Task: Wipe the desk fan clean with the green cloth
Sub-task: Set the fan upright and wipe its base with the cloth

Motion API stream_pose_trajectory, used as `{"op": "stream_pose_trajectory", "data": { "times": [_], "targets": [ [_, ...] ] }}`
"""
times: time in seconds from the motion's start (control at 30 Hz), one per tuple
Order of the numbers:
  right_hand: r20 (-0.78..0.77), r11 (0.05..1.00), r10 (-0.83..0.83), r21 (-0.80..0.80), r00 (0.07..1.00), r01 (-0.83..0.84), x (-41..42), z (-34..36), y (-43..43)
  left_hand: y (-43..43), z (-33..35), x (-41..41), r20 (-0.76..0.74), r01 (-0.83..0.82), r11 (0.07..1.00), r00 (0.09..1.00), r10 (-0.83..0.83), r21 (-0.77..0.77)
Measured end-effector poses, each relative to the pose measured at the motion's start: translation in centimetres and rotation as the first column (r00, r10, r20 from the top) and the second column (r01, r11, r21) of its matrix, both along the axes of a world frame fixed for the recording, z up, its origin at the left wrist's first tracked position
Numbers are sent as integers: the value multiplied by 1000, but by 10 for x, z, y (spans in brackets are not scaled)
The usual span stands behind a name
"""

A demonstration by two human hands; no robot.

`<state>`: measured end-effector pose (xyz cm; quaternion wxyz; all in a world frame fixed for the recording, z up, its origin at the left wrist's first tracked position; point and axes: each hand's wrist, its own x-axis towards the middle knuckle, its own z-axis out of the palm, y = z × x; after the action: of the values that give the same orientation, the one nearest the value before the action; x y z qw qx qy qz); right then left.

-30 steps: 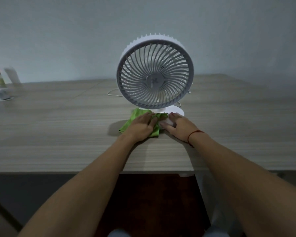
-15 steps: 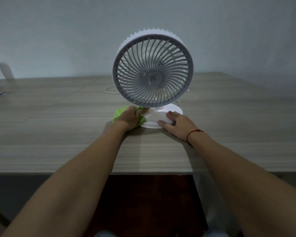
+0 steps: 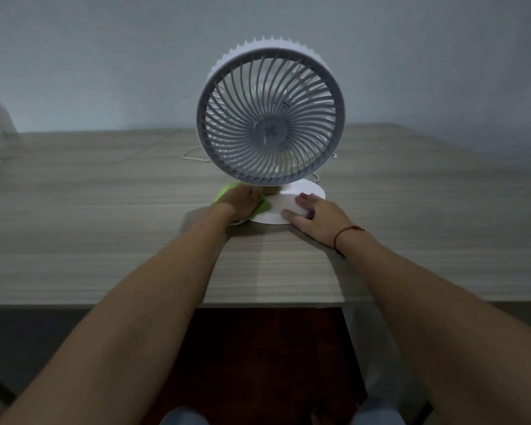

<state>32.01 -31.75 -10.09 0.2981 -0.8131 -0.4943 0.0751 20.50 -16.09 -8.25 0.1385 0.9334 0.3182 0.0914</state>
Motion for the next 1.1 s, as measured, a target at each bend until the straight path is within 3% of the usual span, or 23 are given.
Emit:
{"op": "stream_pose_trajectory", "data": {
  "times": [0.1,0.27,0.47,0.6,0.8,0.93,1.03,1.1],
  "targets": [
    [-9,1000,-11,-12,1000,10,0,-2,2,7,2,1,63,-132,990,989,135,-50],
    [-24,1000,-9,17,1000,9,-4,3,1,-20,-7,0,111,-84,996,990,88,-35],
    [-383,983,-99,103,918,149,-10,20,-1,-80,-4,7,249,50,986,969,-9,-157],
    [-461,962,-100,180,882,204,-8,15,1,-72,0,-9,372,70,961,927,36,-267],
    [-394,897,-189,303,899,322,8,-2,12,-38,-16,-39,359,-114,971,915,185,-209],
    [-304,837,-356,318,884,446,12,-6,22,-22,-11,-31,194,-169,974,961,196,-148],
    [5,878,-358,342,934,335,3,-4,27,-12,-15,-34,161,-159,984,972,170,-80],
    [206,966,-197,205,959,154,-8,-2,35,-10,-19,-38,147,-135,990,979,140,-46]
  ]
}}
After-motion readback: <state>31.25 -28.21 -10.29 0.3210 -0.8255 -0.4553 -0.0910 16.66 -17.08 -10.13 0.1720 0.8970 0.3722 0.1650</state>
